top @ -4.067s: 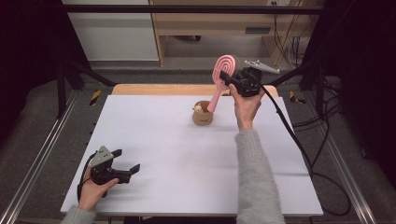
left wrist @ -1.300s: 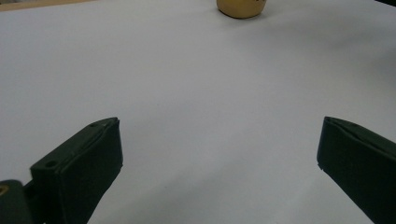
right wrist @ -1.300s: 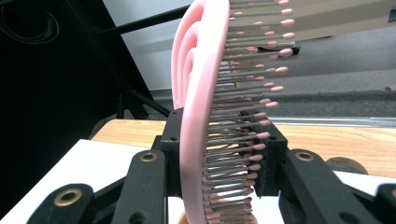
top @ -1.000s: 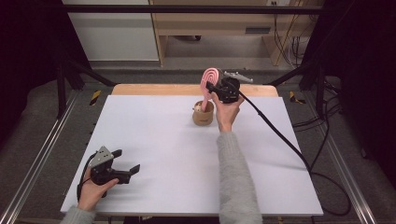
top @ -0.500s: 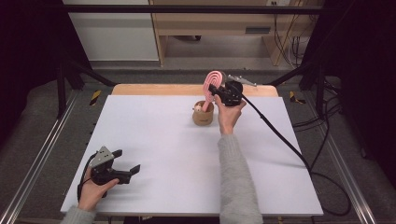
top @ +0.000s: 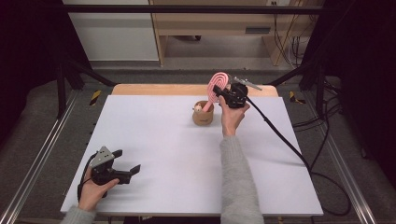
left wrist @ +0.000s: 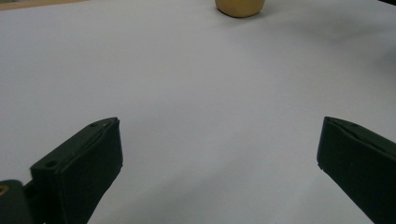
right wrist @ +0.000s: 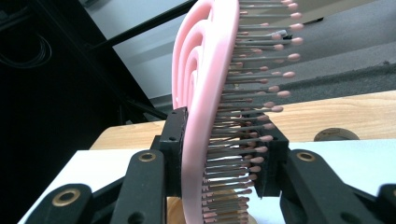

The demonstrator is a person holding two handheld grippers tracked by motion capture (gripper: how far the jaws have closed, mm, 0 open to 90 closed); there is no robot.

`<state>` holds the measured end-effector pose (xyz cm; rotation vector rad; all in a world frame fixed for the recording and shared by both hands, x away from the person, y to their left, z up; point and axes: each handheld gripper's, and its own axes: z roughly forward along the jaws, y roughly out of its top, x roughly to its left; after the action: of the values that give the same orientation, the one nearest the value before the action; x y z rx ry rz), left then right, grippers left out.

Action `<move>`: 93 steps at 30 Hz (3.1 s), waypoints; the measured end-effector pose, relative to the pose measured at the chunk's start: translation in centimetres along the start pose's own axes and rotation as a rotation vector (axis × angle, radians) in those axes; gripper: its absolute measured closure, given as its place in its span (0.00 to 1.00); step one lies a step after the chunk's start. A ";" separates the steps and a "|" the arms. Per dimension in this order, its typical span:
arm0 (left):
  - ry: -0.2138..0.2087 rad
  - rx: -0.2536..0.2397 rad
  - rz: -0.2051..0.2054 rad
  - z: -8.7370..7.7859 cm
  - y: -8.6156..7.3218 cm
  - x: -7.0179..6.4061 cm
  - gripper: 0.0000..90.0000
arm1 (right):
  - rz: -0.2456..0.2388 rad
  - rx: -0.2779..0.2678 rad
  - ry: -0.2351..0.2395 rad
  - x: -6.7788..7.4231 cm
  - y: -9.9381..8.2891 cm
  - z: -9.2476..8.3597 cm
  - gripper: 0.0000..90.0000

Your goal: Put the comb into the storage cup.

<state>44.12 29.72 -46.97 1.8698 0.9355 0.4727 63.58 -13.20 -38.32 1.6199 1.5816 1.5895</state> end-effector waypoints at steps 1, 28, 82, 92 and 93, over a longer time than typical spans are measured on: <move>0.000 0.000 0.000 0.0 0.0 0.0 0.00 | -0.005 0.000 -0.004 -0.1 0.0 0.0 0.70; 0.000 0.006 0.003 0.1 -0.1 0.0 0.00 | 0.054 -0.012 -0.036 -2.0 -0.4 -0.6 0.68; -0.004 0.010 0.007 0.3 0.0 -0.1 0.00 | -0.244 0.043 0.138 -2.7 0.4 -5.9 0.01; -0.003 0.011 0.007 0.3 0.0 -0.1 0.00 | -0.321 0.052 0.196 -2.2 0.1 -7.9 0.01; -0.004 0.011 0.006 0.3 -0.1 -0.1 0.00 | -0.324 0.051 0.199 -2.2 0.1 -8.1 0.01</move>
<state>44.24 29.49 -47.15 1.8830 0.9318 0.4683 57.23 -18.49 -36.82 1.1805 1.8873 1.5809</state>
